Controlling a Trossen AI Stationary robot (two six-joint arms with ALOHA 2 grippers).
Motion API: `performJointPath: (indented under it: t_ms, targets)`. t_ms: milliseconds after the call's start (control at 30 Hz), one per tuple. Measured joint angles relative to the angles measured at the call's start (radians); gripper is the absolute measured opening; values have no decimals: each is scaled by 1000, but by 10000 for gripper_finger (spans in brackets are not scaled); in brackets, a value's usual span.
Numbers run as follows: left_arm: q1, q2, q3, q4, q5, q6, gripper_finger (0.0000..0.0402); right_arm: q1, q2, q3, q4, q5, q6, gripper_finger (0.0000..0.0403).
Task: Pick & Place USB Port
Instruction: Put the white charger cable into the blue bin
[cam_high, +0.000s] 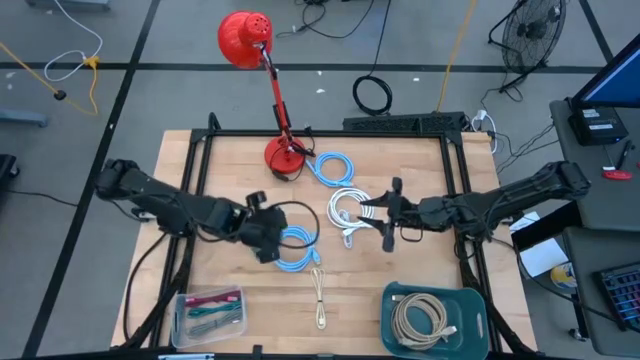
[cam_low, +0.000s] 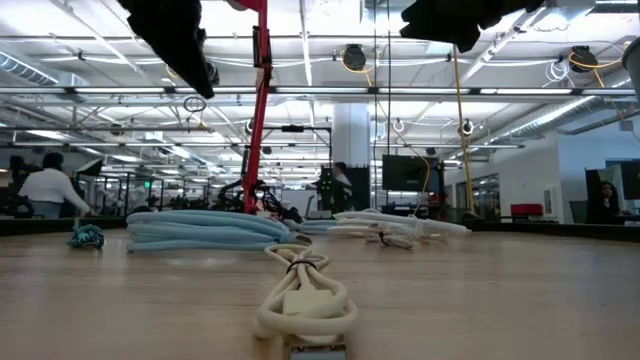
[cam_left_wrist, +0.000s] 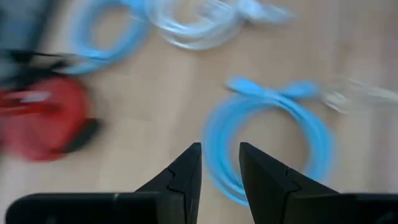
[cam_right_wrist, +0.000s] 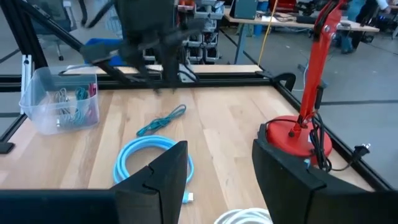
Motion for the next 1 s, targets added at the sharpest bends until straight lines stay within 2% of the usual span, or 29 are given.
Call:
performJointPath:
  t_ms: [100, 200, 267, 367, 467, 533, 667, 767, 1000]
  targets:
    - [23, 20, 0, 10, 107, 49, 113, 0, -23, 0, -34, 0, 9, 173]
    - [34, 39, 0, 33, 145, 65, 113, -12, -55, 0, -111, -2, 62, 170]
    - [38, 52, 0, 92, 85, 67, 113, -39, -70, 0, -186, -13, 105, 169]
    - [38, 54, 0, 204, -69, 77, 113, -119, -52, 0, -274, -104, 151, 167]
    - [39, 53, 0, 352, -204, 119, 113, -207, 28, 0, -304, -212, 118, 167]
    - [39, 53, 0, 444, -256, 154, 113, -262, 99, 0, -296, -288, 70, 167]
    - [38, 53, 0, 567, -281, 221, 113, -348, 232, 5, -279, -390, -22, 167]
    - [33, 53, 0, 559, -277, 222, 113, -376, 311, 5, -306, -467, -108, 167]
    - [18, 53, 0, 480, -222, 236, 113, -380, 452, 41, -371, -491, -222, 167]
